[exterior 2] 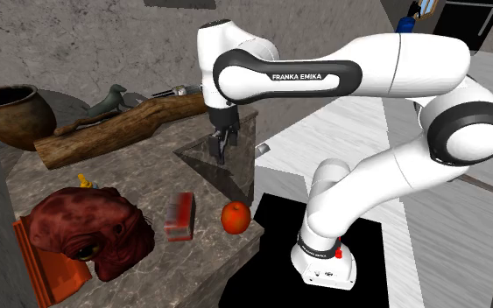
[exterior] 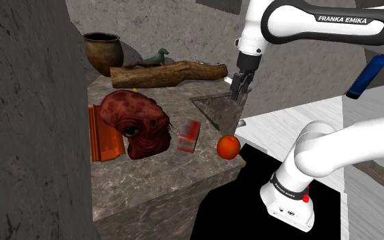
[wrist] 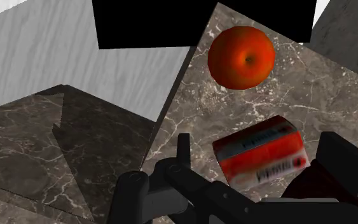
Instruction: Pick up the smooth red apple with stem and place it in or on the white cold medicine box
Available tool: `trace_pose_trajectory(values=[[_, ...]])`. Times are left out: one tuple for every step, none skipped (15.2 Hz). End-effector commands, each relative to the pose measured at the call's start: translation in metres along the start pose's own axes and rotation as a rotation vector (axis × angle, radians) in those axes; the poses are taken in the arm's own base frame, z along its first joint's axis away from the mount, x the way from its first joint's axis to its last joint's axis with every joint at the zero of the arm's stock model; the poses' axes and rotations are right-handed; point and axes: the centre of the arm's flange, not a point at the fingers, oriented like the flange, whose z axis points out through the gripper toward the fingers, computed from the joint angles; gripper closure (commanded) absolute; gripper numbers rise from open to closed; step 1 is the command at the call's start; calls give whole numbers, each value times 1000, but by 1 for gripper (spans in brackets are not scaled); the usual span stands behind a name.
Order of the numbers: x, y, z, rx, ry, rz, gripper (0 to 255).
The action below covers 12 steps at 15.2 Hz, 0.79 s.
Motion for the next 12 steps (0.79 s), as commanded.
trace_pose_trajectory(values=[[0, 0, 0, 0, 0, 0, 0], [-6, -1, 12, 12, 4, 37, 0], [-12, -2, 24, 24, 8, 74, 0], [-18, -3, 35, 35, 11, 111, 0], [-24, -5, 47, 47, 15, 148, 0], [-30, -7, 59, 59, 19, 185, 0], [-35, -9, 71, 71, 23, 223, 0], [-41, -12, 82, 83, 26, 260, 0], [-46, -15, 94, 94, 30, 297, 0], [-51, -18, 106, 106, 34, 334, 0], [-56, -21, 116, 117, 37, 366, 0], [-55, -22, 121, 117, 37, 366, 0]])
